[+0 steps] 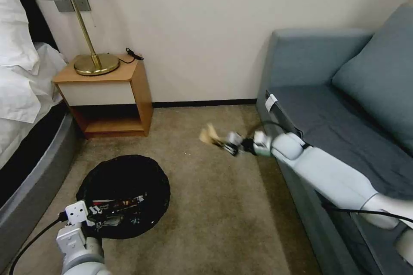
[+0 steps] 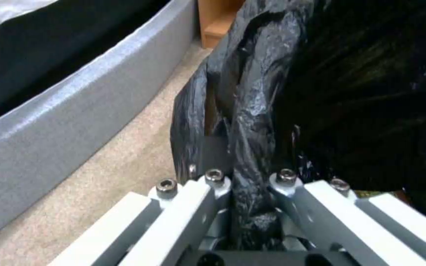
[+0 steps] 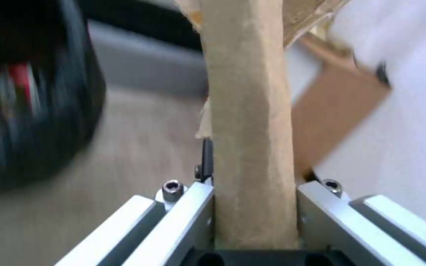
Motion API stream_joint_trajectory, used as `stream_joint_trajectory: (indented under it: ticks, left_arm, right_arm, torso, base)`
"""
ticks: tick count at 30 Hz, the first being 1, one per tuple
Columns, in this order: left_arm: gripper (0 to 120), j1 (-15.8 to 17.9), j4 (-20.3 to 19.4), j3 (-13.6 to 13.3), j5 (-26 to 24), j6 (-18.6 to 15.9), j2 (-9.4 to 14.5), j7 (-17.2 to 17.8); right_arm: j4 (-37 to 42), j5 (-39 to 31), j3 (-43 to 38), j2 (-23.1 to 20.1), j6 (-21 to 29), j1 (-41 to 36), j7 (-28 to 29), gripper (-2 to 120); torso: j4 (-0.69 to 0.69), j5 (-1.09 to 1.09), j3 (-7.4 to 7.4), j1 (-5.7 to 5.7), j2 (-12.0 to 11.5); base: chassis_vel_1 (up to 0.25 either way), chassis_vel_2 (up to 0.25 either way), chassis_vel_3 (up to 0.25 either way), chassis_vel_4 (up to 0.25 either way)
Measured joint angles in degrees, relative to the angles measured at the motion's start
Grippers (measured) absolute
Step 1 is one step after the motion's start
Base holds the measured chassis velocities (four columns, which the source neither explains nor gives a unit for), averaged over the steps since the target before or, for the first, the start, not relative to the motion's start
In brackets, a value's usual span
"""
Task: Pick up the trash bin, then pick up the garbage on the floor and place it into the trash bin.
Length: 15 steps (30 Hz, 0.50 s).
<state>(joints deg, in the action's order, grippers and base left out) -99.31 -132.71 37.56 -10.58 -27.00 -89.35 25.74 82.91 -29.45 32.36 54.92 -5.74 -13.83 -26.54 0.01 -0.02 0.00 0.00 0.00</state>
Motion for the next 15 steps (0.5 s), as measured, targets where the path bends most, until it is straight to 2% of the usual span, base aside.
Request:
stream_joint_trajectory:
  ticks: [1, 5, 6, 9, 10, 13, 15]
  left_arm:
    - [3, 0.00, 0.00, 0.00, 0.00, 0.00, 0.00, 0.00]
    - [3, 0.05, -0.19, -0.05, 0.02, -0.27, -0.09, 0.02]
    - [3, 0.05, -0.19, -0.05, 0.02, -0.27, -0.09, 0.02]
    - [3, 0.34, -0.20, -0.13, 0.02, -0.47, -0.20, 0.02]
    - [3, 0.34, -0.20, -0.13, 0.02, -0.47, -0.20, 0.02]
    - [3, 0.74, -0.20, -0.47, 0.11, -0.76, -0.36, 0.02]
    - [3, 0.83, -0.25, -0.55, 0.15, -0.85, -0.42, 0.02]
  right_arm:
    - [0.00, 0.00, 0.00, 0.00, 0.00, 0.00, 0.00, 0]
    - [9.50, -7.47, 8.31, 4.35, 4.28, 1.34, 11.92, 0]
    - [9.50, -7.47, 8.31, 4.35, 4.28, 1.34, 11.92, 0]
    - [12.65, -11.36, 14.72, 9.45, 6.91, 1.14, 19.65, 0]
    - [12.65, -11.36, 14.72, 9.45, 6.91, 1.14, 19.65, 0]
    - [12.22, -12.68, 20.61, 14.45, 8.23, 0.78, 25.01, 0]
    - [11.55, -12.42, 21.82, 15.21, 8.27, 0.73, 25.59, 0]
  torso:
    - [0.00, 0.00, 0.00, 0.00, 0.00]
    - [-0.01, 0.00, 0.00, 0.00, 0.00]
    - [-0.01, 0.00, 0.00, 0.00, 0.00]
    - [0.00, -0.01, 0.00, 0.00, 0.00]
    - [0.00, -0.01, 0.00, 0.00, 0.00]
    - [0.02, 0.00, 0.00, 0.00, 0.00]
    - [0.01, 0.00, 0.00, 0.00, 0.00]
  base:
    - [0.000, 0.000, 0.000, 0.000]
    - [0.000, 0.000, 0.000, 0.000]
    - [0.000, 0.000, 0.000, 0.000]
    - [0.000, 0.000, 0.000, 0.000]
    - [0.000, 0.000, 0.000, 0.000]
    - [0.000, 0.000, 0.000, 0.000]
    - [0.000, 0.000, 0.000, 0.000]
